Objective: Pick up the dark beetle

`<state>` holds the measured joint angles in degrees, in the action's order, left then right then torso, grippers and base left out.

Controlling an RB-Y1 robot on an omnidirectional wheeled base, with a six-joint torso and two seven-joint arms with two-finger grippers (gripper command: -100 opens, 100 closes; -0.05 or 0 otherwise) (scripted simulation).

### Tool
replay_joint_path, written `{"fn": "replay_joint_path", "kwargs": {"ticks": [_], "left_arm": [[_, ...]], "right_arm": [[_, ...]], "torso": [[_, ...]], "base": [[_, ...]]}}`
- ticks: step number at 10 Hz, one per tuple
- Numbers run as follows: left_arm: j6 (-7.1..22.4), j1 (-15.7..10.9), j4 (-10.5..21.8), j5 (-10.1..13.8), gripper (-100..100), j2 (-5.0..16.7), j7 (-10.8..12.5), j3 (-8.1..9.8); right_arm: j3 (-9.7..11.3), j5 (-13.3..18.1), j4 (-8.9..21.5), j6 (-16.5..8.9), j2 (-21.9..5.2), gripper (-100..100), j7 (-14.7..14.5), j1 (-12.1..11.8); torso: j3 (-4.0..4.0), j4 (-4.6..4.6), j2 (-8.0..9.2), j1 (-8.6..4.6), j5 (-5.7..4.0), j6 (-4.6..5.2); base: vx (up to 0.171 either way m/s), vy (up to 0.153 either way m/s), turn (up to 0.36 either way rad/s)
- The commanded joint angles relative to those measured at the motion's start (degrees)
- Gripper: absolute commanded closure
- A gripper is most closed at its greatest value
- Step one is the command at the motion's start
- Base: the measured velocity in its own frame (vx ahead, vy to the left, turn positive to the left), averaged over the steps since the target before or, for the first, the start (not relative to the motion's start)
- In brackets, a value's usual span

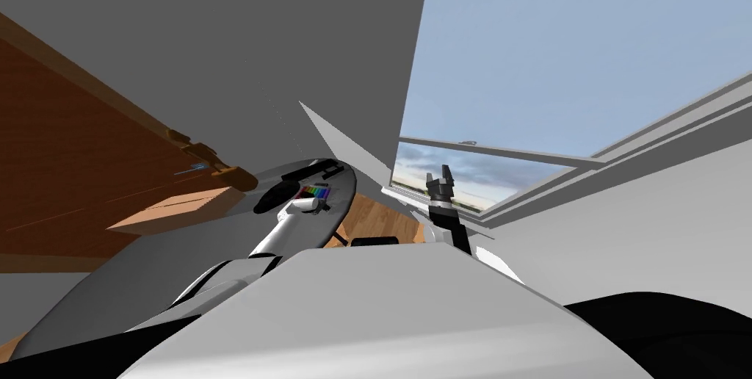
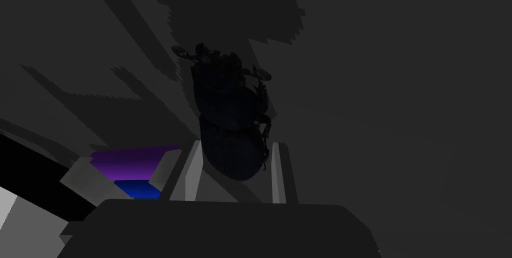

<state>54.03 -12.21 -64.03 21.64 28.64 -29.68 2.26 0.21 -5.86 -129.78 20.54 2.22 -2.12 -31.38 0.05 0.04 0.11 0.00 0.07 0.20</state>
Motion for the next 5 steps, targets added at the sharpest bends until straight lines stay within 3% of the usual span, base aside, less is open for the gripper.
{"fn": "replay_joint_path", "kwargs": {"ticks": [1,3,4,5], "left_arm": [[1.2,-1.8,0.8,-0.7,100,0.1,1.5,0.4],[2.5,-3.8,1.9,-1.5,100,0.5,3.2,1.01],[1.9,-3.3,1.7,-1.1,100,0.4,2.4,0.83],[2.1,-3.4,1.7,-1.2,0,0.4,2.6,0.85]], "right_arm": [[0.0,0.0,0.0,0.0,0.0,0,0.0,0.0],[0.0,0.0,0.0,0.0,0.0,0,0.0,0.0],[0.0,0.0,0.0,0.0,0.0,0,0.0,0.0],[0.0,0.0,0.0,0.0,0.0,0,0.0,0.0]], "torso": [[0.0,0.0,0.0,0.0,0.0,0.0],[0.19,0.07,0.32,0.17,0.0,-0.09],[0.21,0.08,0.34,0.19,0.0,-0.13],[0.07,0.03,0.08,0.15,0.0,-0.16]], "base": [[-0.177,0.047,-0.248],[-0.177,0.046,-0.16],[-0.072,0.022,-0.026],[-0.015,0.004,0.007]]}}
